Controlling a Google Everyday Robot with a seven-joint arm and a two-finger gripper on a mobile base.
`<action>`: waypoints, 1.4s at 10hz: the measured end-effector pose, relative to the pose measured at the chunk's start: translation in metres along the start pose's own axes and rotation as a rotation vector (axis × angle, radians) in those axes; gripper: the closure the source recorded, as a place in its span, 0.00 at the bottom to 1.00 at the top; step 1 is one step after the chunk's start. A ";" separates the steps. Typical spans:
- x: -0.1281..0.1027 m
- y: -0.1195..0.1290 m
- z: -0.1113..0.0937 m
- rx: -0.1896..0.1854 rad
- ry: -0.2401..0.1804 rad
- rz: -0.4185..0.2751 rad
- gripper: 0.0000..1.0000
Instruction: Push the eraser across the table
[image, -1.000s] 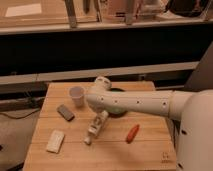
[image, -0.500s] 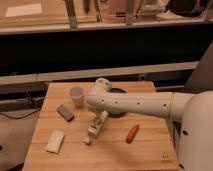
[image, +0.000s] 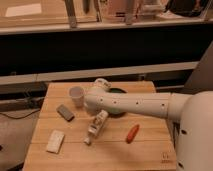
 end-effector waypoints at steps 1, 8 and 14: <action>-0.004 -0.003 0.004 0.005 -0.010 -0.002 1.00; -0.016 -0.012 0.024 0.063 -0.047 0.032 1.00; -0.021 -0.024 0.050 0.098 -0.059 0.046 1.00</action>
